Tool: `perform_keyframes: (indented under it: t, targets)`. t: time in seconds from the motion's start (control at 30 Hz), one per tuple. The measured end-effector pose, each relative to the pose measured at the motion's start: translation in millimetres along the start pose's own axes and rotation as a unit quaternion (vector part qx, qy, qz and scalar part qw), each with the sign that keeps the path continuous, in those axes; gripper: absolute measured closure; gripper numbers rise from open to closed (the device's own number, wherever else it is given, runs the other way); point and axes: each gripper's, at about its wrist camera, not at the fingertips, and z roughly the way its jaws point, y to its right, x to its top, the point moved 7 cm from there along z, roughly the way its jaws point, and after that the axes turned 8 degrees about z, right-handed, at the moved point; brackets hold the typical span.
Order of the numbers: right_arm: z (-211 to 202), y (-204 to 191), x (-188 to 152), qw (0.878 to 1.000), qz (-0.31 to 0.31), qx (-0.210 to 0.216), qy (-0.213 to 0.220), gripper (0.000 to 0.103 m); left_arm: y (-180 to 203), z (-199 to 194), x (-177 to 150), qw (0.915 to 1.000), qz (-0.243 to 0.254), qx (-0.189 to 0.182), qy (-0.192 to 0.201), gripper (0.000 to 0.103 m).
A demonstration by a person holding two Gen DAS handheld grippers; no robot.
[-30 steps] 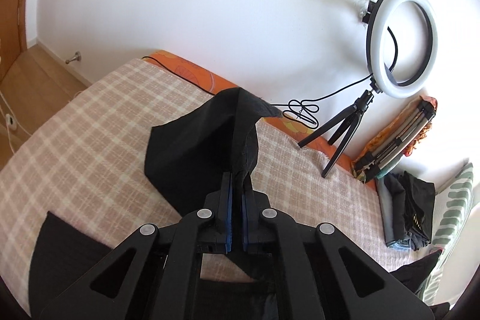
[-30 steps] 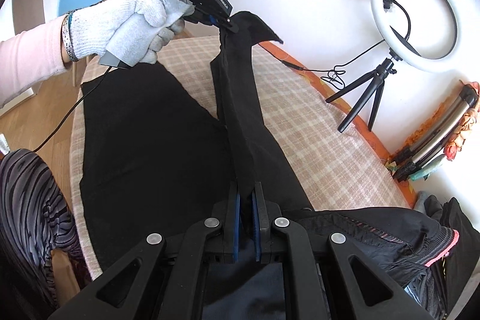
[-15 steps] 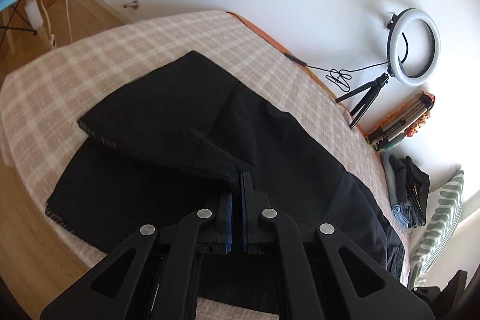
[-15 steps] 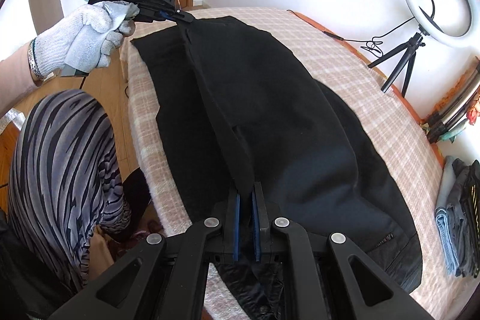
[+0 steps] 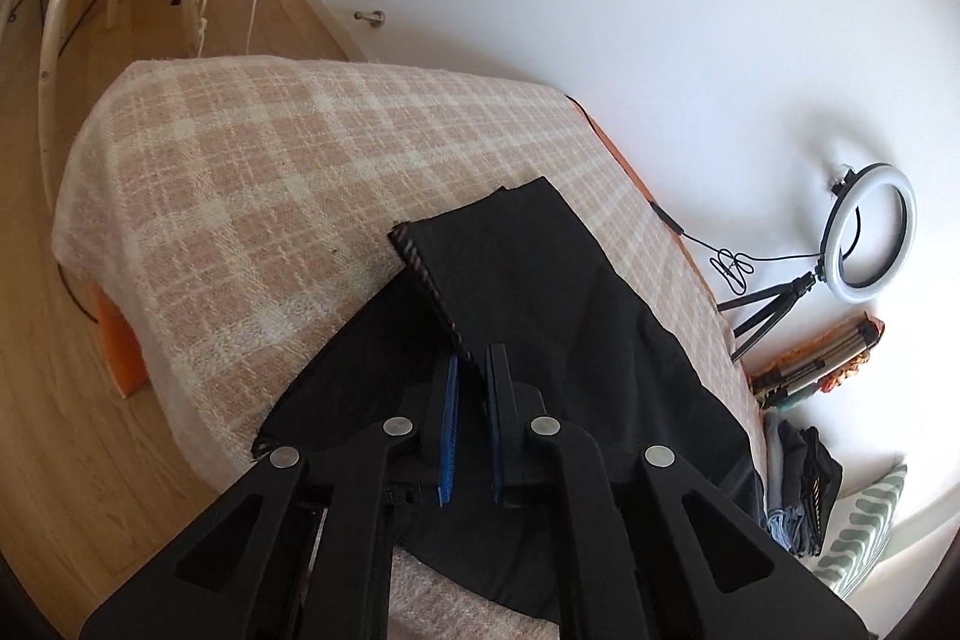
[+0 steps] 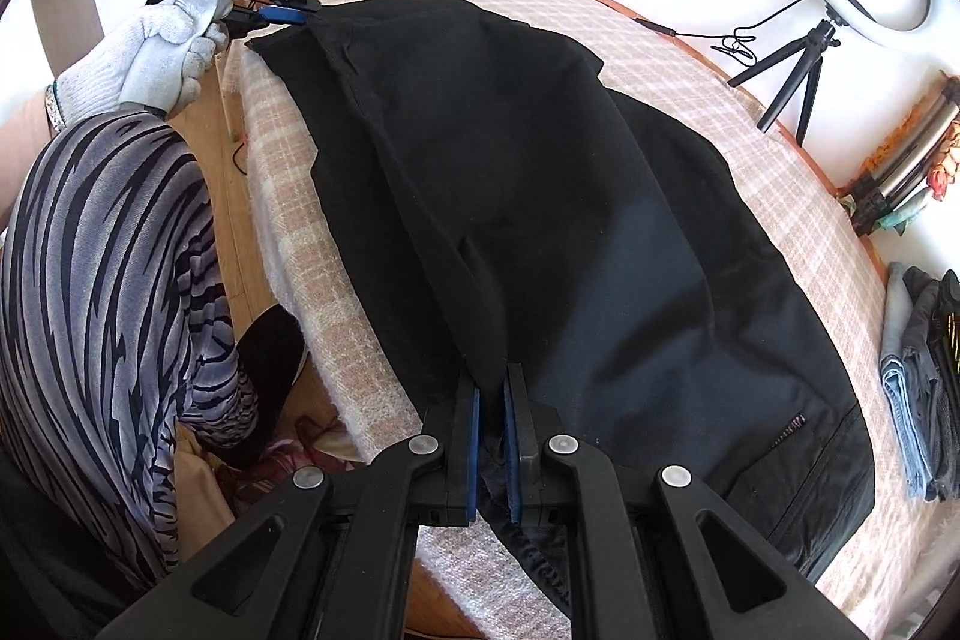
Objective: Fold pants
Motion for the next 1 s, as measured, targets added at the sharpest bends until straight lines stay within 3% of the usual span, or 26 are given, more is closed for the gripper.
perform_keyframes:
  t: [0.23,0.53,0.67,0.77,0.8,0.83,1.0]
  targets:
    - [-6.3,18.7,3.7,1.0,0.004,-0.023,0.001,0.099,-6.4,-17.3,-24.9,1.0,0.004,-0.008,0.001,0.098]
    - [-1.4,13.5,-2.9,1.0,0.016,-0.013,-0.004,0.099,-8.5,-28.6,-34.4,0.9989,0.035,0.032,0.008,0.098]
    - [-0.6,12.7,-8.6,0.999,0.038,-0.003,0.002,0.098,-6.3,-33.5,-34.2,0.9948,0.082,0.059,-0.01,0.093]
    - [-9.4,18.9,-9.8,0.997,0.076,0.02,0.021,0.092,-7.6,-44.6,-33.4,0.9932,0.093,0.069,-0.009,0.093]
    - [-14.9,20.4,-10.1,0.996,0.085,0.028,0.029,0.085,-5.8,-49.8,-31.5,0.9926,0.098,0.072,-0.003,0.093]
    - [-20.9,23.1,-10.7,0.994,0.094,0.03,0.036,0.071,-1.8,-54.4,-29.2,0.9918,0.105,0.072,0.002,0.093]
    - [-61.8,55.2,-18.4,0.976,0.189,0.058,0.091,0.065,39.0,-67.6,-16.4,0.9828,0.17,0.064,0.034,0.093]
